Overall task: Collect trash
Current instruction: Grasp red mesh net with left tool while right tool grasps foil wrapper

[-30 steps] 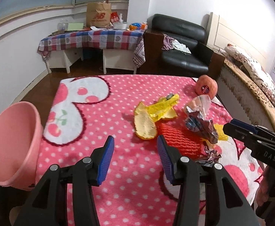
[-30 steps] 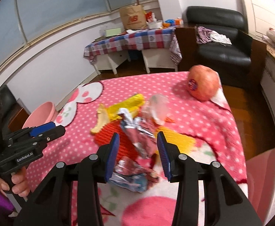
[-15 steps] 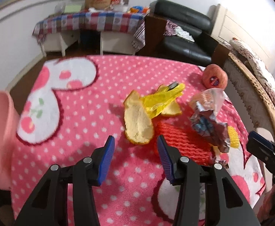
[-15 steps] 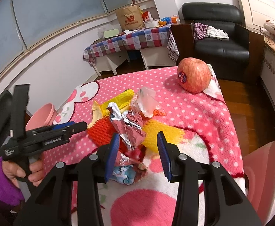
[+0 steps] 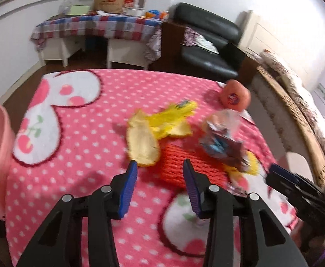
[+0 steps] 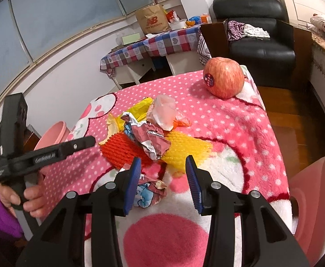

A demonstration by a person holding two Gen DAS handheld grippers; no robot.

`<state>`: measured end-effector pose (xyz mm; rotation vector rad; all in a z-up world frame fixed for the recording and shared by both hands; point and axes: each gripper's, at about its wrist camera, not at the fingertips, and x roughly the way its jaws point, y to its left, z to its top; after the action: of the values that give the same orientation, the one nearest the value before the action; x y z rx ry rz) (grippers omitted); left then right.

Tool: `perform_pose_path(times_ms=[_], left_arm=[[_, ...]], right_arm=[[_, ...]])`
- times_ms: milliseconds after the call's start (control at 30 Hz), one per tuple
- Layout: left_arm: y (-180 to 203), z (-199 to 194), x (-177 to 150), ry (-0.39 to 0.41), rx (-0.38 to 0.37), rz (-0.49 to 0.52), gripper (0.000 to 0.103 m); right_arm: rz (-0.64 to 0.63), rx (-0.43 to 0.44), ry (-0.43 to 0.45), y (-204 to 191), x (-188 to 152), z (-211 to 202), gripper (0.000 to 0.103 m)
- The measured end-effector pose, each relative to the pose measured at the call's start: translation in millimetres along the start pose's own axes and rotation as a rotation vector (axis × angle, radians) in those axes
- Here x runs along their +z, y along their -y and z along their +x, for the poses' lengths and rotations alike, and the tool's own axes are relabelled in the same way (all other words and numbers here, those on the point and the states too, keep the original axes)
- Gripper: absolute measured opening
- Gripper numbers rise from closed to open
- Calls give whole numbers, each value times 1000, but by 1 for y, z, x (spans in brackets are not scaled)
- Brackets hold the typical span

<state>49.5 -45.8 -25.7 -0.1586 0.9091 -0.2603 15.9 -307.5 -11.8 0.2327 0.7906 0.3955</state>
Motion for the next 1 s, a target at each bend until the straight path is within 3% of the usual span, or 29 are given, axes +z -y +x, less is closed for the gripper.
perform_pose_path(times_ms=[300,400,467,533,1000], left_arm=[[16,38,-8,-123,-35,-79,42],[15,43,-6,-115,-40,-111,41],[13,43,-5,-103,-35,-118,30],[12,42,-4,-92,-35,-105,12],[16,-1,-7,-8,-14,1,9]], right_arm=[[-26,7,9,-3,-1,-3,42],[-29,9,9,-3,-1,-3,42],[-37,12,8,-4,-1,-3,42],[-46,14,4,-6,-1,-1,42],[-126,19,-27,-24,18,30,42]])
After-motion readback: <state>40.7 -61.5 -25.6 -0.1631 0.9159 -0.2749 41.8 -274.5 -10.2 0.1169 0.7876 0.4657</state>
